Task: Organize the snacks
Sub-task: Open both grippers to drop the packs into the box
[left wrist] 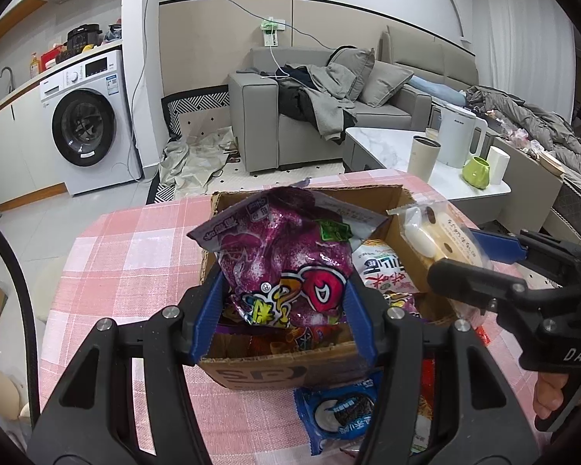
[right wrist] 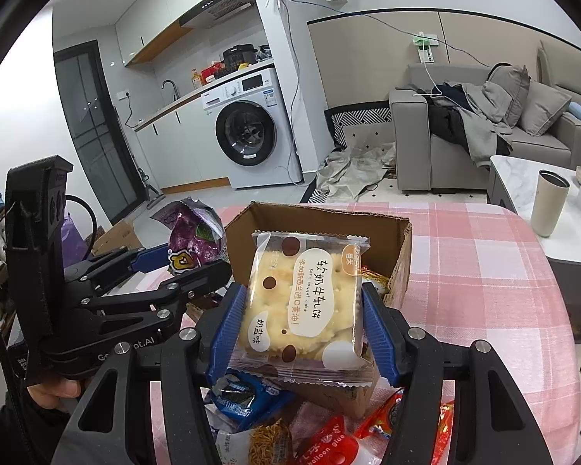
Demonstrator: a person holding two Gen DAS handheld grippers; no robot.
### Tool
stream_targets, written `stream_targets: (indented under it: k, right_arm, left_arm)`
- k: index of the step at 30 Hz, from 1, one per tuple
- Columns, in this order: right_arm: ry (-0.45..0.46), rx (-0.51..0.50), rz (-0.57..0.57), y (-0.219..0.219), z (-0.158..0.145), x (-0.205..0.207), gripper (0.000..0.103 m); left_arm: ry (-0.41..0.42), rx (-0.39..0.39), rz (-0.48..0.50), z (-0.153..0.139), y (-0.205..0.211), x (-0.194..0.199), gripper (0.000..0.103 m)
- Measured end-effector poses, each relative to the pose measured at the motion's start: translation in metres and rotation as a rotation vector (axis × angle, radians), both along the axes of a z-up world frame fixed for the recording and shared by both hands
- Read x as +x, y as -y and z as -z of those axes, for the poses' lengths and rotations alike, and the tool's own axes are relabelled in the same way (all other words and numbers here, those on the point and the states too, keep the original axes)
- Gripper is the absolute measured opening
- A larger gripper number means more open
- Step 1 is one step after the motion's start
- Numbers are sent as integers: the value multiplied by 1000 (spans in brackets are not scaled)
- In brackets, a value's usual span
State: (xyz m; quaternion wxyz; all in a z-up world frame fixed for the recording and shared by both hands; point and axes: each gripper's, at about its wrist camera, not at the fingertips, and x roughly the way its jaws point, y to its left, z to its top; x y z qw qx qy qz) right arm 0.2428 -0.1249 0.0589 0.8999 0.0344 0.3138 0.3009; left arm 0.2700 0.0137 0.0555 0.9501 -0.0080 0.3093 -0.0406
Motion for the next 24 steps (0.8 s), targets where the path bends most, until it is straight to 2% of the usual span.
stream_targets:
  k: [24]
  right_arm:
    - [1,23,25,-1,8,18,62]
  left_arm:
    - [-49,43,-12,17,8,35,56]
